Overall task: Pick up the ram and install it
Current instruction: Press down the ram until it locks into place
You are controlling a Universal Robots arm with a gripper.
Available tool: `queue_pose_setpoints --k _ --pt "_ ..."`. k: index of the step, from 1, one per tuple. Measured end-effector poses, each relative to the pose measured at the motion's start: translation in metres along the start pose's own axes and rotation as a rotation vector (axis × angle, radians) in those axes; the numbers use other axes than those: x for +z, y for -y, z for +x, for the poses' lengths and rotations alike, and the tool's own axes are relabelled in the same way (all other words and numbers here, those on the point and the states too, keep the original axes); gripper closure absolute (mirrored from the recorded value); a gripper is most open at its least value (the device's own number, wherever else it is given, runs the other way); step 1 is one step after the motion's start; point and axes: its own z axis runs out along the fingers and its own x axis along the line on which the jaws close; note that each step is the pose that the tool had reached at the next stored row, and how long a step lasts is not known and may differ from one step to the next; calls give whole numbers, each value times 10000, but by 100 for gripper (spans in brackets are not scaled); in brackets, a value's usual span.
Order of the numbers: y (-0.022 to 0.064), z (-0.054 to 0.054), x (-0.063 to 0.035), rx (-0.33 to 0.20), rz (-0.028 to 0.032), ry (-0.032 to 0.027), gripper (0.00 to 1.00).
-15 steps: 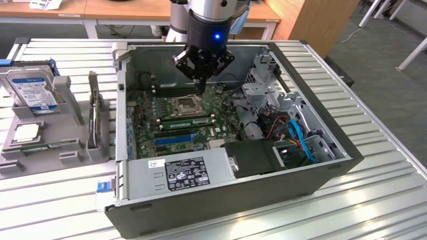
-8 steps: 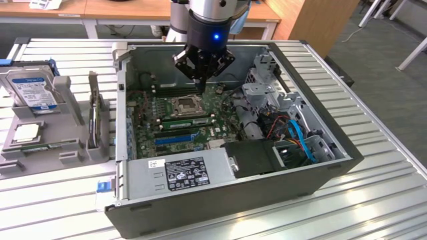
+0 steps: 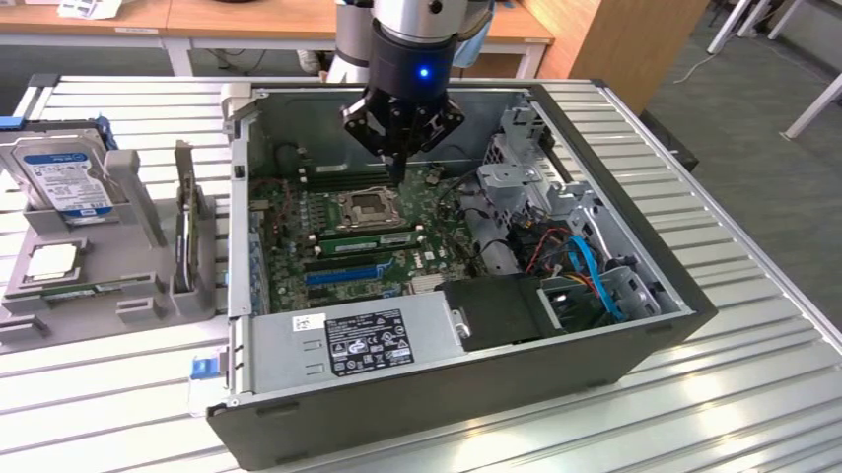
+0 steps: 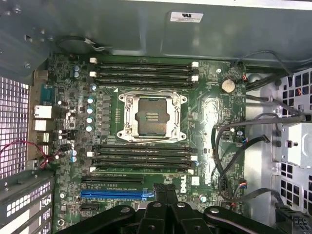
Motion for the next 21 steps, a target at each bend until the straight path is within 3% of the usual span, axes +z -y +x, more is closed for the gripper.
queue_pose_setpoints --k 4,10,21 --pt "0 2 1 3 -1 2 90" --pt "-1 106 0 2 -1 2 90" --pt "-1 107 -13 4 9 1 90"
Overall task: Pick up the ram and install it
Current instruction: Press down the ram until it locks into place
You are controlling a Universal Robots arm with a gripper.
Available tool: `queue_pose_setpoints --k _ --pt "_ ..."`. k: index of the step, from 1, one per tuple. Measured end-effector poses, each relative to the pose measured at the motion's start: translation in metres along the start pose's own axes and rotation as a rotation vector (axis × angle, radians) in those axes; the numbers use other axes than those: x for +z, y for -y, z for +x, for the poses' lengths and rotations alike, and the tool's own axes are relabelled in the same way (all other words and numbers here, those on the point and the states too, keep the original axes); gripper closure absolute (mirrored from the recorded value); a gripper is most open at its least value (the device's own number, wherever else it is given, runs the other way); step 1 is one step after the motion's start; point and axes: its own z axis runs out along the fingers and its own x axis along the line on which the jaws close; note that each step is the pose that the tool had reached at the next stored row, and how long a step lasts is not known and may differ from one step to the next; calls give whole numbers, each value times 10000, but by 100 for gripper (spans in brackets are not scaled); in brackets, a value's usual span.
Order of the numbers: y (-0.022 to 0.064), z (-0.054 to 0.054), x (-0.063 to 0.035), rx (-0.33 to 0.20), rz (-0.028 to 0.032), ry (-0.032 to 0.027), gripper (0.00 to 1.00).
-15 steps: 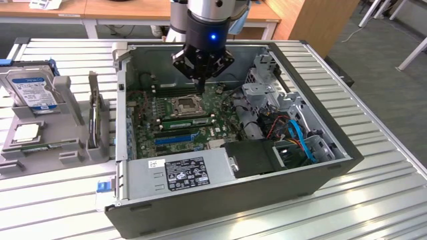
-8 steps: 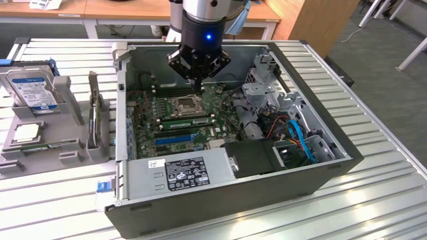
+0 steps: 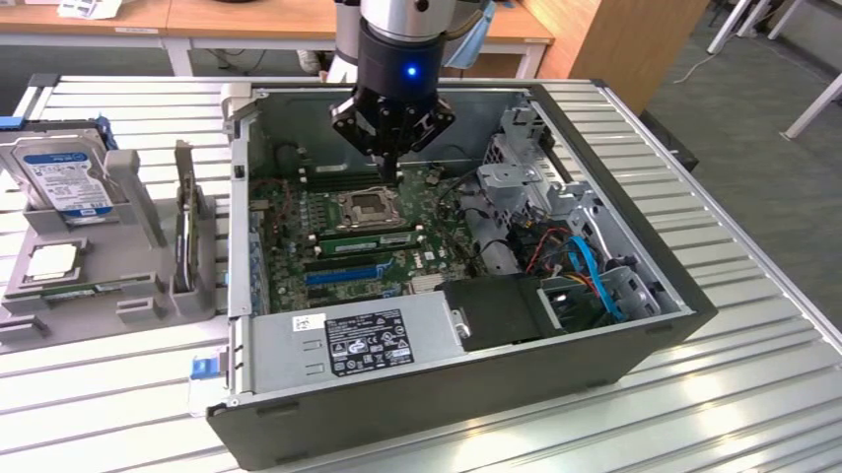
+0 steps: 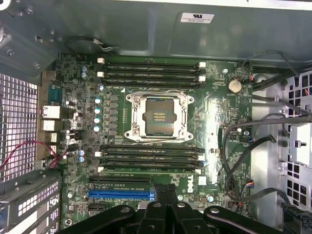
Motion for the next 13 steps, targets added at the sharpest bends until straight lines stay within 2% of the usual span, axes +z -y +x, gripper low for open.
queue_pose_setpoints --k 8,13 --pt "0 0 -5 2 11 -12 90" --pt "0 -3 -5 2 64 -52 90"
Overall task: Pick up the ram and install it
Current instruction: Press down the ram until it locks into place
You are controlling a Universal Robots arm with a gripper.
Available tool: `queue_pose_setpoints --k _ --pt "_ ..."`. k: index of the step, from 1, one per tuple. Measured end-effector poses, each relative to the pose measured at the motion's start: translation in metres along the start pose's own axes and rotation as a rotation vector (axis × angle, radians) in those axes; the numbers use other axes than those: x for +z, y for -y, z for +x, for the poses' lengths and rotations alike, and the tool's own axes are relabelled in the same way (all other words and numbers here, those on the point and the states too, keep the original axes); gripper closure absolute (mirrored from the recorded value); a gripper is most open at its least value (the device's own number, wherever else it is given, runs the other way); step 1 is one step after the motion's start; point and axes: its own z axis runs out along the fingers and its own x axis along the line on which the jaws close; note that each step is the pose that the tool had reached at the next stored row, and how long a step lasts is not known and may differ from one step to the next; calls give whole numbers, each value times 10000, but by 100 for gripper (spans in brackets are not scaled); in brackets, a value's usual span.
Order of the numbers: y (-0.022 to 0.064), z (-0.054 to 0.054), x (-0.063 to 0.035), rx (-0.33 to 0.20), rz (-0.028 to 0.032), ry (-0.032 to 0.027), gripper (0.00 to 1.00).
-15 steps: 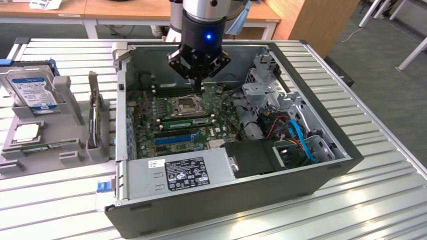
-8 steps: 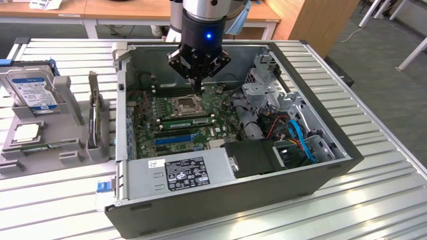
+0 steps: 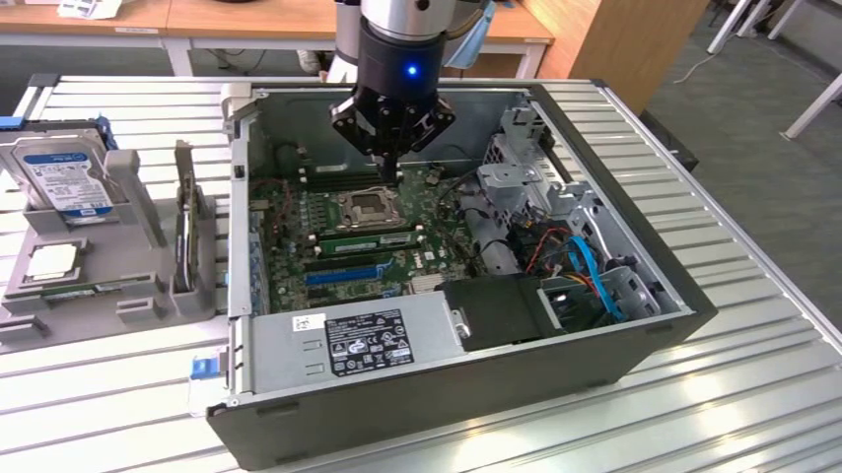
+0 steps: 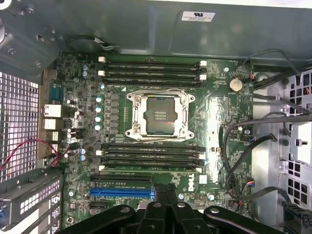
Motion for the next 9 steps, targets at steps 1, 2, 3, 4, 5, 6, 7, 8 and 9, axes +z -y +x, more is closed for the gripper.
queue_pose_setpoints --k 1,2,3,4,5,6,7,8,9 --pt "0 -1 0 0 1 -3 90" --pt "0 -3 0 0 0 -9 90" --pt "0 -5 1 -2 -1 -19 90" --pt "0 -9 1 0 -1 -33 90" --pt "-1 -14 1 2 -1 -53 90" --pt "-1 -20 1 2 -1 -75 90" --pt "0 -25 1 3 -1 -95 90" --pt "0 -26 1 3 -1 -99 90" --pt "0 -26 1 4 -1 -100 90"
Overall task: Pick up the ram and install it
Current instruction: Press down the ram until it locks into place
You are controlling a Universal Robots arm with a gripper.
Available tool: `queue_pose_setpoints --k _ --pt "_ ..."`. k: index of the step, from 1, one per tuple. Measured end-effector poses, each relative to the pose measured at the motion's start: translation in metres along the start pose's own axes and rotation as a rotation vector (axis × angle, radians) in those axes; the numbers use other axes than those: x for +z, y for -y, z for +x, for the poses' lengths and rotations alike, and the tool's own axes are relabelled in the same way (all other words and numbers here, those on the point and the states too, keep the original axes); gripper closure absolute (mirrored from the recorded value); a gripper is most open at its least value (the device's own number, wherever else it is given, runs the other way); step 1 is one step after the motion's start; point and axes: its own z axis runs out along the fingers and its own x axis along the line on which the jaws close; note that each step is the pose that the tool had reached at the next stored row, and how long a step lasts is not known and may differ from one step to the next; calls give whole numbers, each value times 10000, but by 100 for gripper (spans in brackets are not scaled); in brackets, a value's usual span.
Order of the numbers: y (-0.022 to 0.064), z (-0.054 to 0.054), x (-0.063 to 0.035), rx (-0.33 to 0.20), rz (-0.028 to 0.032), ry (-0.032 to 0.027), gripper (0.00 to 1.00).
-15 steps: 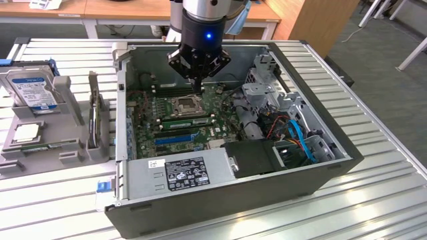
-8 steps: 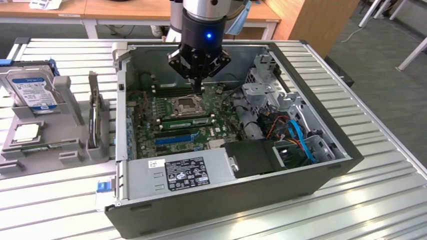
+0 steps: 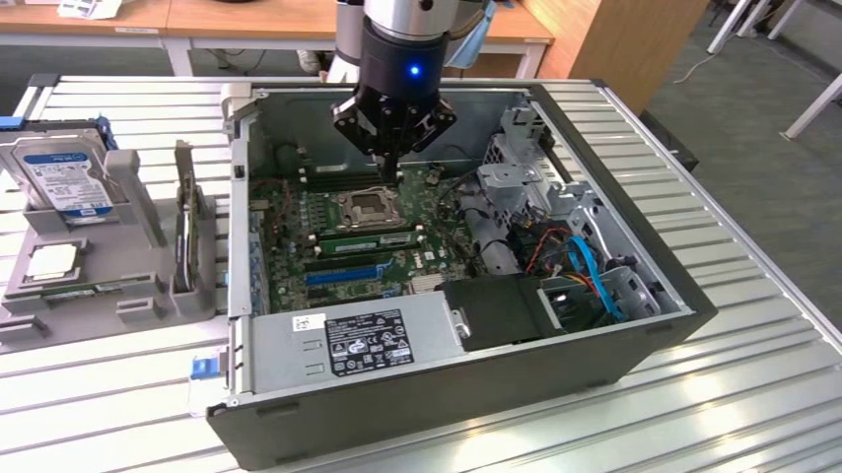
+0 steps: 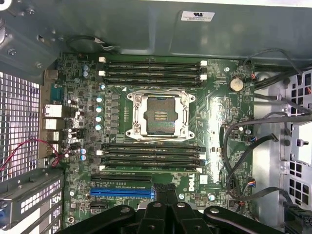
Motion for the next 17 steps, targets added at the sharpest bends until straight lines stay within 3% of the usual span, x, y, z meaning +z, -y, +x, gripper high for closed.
queue_pose_setpoints --k 17 --pt "-1 65 0 0 -1 0 90"
